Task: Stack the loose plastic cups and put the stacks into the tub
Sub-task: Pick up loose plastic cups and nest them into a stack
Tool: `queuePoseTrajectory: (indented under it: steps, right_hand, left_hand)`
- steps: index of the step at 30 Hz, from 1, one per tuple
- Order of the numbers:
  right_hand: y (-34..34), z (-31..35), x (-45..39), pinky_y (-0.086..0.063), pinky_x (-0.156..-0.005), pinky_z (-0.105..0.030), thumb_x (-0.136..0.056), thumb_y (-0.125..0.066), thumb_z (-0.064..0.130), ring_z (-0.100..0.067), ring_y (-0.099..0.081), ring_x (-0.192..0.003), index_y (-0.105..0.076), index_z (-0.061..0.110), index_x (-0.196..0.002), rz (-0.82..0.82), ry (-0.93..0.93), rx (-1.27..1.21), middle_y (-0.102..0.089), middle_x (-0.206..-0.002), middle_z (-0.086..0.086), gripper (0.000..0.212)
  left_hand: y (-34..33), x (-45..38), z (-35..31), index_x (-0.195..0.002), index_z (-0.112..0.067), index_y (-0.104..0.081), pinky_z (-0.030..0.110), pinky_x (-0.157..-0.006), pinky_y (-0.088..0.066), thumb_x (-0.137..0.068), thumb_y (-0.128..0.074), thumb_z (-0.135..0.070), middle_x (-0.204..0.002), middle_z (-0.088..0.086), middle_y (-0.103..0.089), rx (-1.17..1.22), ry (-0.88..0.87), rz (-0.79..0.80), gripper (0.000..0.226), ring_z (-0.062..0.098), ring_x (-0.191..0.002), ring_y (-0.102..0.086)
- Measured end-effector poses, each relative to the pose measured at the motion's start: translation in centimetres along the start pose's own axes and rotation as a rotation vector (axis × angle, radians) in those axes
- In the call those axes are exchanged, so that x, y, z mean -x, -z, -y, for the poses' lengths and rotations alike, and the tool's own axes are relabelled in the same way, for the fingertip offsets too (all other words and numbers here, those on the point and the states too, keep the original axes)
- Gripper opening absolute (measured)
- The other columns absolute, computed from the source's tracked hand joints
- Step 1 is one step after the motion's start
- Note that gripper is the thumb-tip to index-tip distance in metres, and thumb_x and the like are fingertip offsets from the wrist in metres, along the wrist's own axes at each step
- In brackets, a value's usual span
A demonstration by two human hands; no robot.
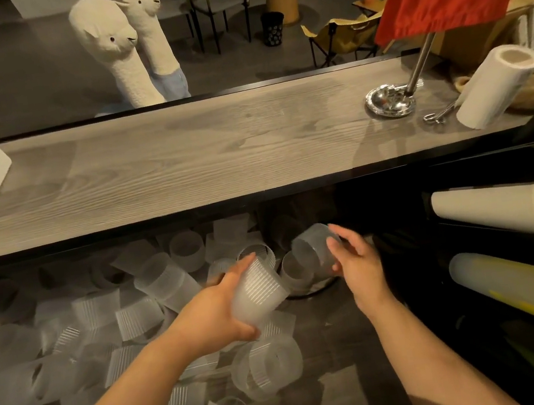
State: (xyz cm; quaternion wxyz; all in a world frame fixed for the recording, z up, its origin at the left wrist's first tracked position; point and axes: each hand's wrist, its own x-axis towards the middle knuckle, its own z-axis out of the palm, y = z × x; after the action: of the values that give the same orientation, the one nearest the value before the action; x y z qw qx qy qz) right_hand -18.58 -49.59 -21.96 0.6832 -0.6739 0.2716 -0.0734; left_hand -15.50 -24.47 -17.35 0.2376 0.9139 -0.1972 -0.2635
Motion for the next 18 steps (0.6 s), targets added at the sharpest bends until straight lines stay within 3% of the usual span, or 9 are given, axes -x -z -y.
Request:
queuePoseTrajectory:
  steps: [1,3,5,9,13,18]
  right_hand:
    - [-0.3,0.7,0.7,-0.051,-0.076,-0.037,-0.095,-0.06,0.019,-0.014,-0.057,-0.079,-0.068,0.033,-0.113,0.063,-0.059,-0.17,-0.064,-0.093,-0.002,0.024]
    - [-1.0,1.7,1.9,-0.051,-0.08,-0.042,-0.094,-0.061,0.016,-0.018,-0.059,-0.078,-0.072,0.031,-0.111,0.195,-0.094,-0.282,-0.068,-0.09,-0.003,0.025]
    - [-1.6,2.2,2.8,-0.051,-0.078,-0.04,-0.094,-0.06,0.016,-0.016,-0.059,-0.075,-0.071,0.029,-0.115,0.283,-0.056,-0.231,-0.07,-0.094,-0.004,0.027]
    - [-2.4,2.9,3.5,-0.051,-0.07,-0.025,-0.097,-0.058,0.019,-0.008,-0.058,-0.073,-0.065,0.031,-0.123,0.294,0.035,-0.065,-0.072,-0.096,0.003,0.03]
    - [-3.0,2.9,4.0,-0.055,-0.068,-0.021,-0.098,-0.056,0.018,-0.006,-0.06,-0.07,-0.06,0.035,-0.127,0.323,0.112,0.068,-0.071,-0.091,0.013,0.034]
    - [-4.2,2.1,4.9,-0.052,-0.071,-0.019,-0.101,-0.049,0.017,-0.003,-0.056,-0.066,-0.055,0.041,-0.129,0.43,0.189,0.207,-0.061,-0.073,0.01,0.037]
  left_hand:
    - [0.0,0.0,0.0,-0.14,-0.066,0.008,0.032,-0.081,-0.057,-0.065,-0.084,-0.037,-0.133,-0.004,-0.047,0.005,-0.003,0.001,0.122,0.011,-0.092,-0.06]
    - [0.0,0.1,-0.1,-0.14,-0.067,0.008,0.033,-0.084,-0.057,-0.064,-0.084,-0.039,-0.13,-0.006,-0.047,0.021,-0.009,0.002,0.123,0.012,-0.095,-0.059]
    - [0.1,0.0,-0.2,-0.14,-0.068,0.006,0.033,-0.083,-0.057,-0.061,-0.084,-0.04,-0.128,-0.008,-0.049,0.046,-0.019,-0.006,0.123,0.012,-0.096,-0.059]
    - [0.4,0.1,-0.2,-0.144,-0.062,0.0,0.031,-0.079,-0.058,-0.06,-0.085,-0.038,-0.121,-0.009,-0.053,0.068,-0.027,-0.032,0.122,0.011,-0.092,-0.06]
    - [0.5,0.3,0.2,-0.145,-0.059,0.001,0.03,-0.078,-0.057,-0.061,-0.085,-0.042,-0.121,-0.008,-0.052,0.048,-0.018,-0.052,0.121,0.009,-0.091,-0.059]
    - [0.3,0.1,0.4,-0.146,-0.057,0.003,0.029,-0.076,-0.057,-0.065,-0.083,-0.044,-0.12,-0.005,-0.054,0.031,0.014,-0.081,0.119,0.011,-0.089,-0.06]
